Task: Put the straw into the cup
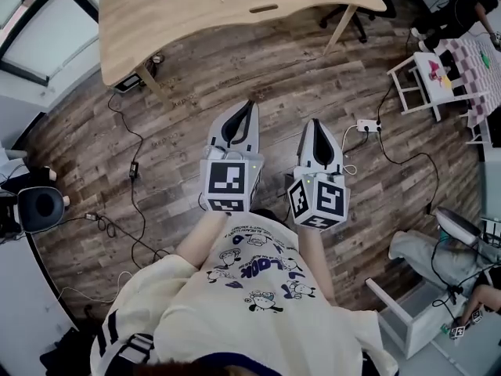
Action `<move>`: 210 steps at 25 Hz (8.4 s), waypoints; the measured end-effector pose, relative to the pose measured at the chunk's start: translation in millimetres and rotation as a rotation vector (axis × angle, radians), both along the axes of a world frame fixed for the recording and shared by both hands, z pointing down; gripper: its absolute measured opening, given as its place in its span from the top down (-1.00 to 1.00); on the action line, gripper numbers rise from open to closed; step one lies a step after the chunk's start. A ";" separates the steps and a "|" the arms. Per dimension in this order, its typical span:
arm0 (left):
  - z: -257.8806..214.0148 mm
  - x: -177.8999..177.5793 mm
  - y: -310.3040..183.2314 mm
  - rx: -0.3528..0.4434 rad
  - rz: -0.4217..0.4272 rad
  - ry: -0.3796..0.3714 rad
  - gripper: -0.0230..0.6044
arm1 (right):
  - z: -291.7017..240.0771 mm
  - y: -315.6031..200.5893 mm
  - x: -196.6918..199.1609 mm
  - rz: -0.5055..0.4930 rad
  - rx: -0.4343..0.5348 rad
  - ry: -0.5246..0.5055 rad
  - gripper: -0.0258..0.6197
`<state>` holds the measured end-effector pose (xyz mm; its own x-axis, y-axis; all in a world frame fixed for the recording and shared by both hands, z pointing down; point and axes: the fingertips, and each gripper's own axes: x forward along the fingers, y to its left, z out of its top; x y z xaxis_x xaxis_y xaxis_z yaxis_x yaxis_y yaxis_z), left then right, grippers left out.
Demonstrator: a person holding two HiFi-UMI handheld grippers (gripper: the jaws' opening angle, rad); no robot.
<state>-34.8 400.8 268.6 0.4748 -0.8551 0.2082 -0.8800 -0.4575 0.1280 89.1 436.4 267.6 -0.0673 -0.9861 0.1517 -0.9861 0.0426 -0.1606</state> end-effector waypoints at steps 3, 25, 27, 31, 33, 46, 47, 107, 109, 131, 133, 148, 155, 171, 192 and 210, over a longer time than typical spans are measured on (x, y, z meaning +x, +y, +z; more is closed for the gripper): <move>4.0 -2.9 -18.8 -0.013 0.005 0.006 0.84 | 1.1 -18.9 -2.5 0.005 -0.004 -0.003 0.94; 22.8 -28.7 -93.1 -0.080 -0.088 0.023 0.84 | 12.4 -103.8 -9.3 -0.043 -0.041 0.013 0.94; 23.2 -26.7 -103.7 -0.079 -0.103 0.023 0.84 | 12.5 -115.3 -5.1 -0.051 -0.038 0.015 0.94; 25.0 -14.3 -129.0 -0.082 -0.125 0.024 0.84 | 14.2 -141.5 10.4 -0.057 -0.039 0.011 0.94; 25.3 -5.9 -142.6 -0.083 -0.133 0.023 0.84 | 13.9 -156.8 18.6 -0.065 -0.038 0.011 0.94; 18.3 36.6 -226.1 -0.059 -0.223 0.030 0.84 | 5.3 -252.7 62.1 -0.151 0.000 -0.009 0.94; 18.1 40.0 -230.6 -0.058 -0.232 0.031 0.84 | 5.0 -258.6 65.4 -0.159 0.004 -0.011 0.94; 57.2 -47.9 -466.4 -0.195 -0.455 0.045 0.84 | 41.4 -522.7 -0.5 -0.300 -0.114 -0.027 0.94; 62.2 -49.8 -470.2 -0.212 -0.467 0.046 0.84 | 43.7 -529.5 -1.8 -0.312 -0.122 -0.025 0.94; 106.5 -100.1 -524.5 -0.378 -0.820 0.037 0.79 | 70.5 -660.0 -28.0 -0.557 -0.206 -0.041 0.94; 110.7 -100.9 -527.3 -0.393 -0.850 0.048 0.79 | 75.5 -668.8 -26.6 -0.575 -0.221 -0.043 0.94; 140.9 -98.6 -520.2 -0.511 -0.962 0.074 0.71 | 121.3 -689.1 -25.1 -0.666 -0.363 -0.054 0.94; 151.0 -103.5 -521.0 -0.548 -0.956 0.064 0.71 | 128.8 -690.3 -28.9 -0.669 -0.387 -0.054 0.94; 177.6 -139.3 -538.7 -0.650 -0.930 0.064 0.63 | 134.6 -712.2 -21.1 -0.538 -0.425 -0.042 0.94; 243.3 -149.9 -532.5 -0.879 -0.832 0.084 0.57 | 153.4 -706.9 -10.4 -0.427 -0.504 -0.029 0.94; 251.6 -156.3 -529.4 -0.916 -0.824 -0.004 0.67 | 152.0 -706.4 -13.3 -0.414 -0.501 -0.038 0.94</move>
<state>-191.2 -128.6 520.2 -0.1391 -0.4364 0.8889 -0.8641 0.4920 0.1063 75.8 -270.0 419.6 -0.4415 -0.6876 0.5765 -0.8972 0.3290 -0.2947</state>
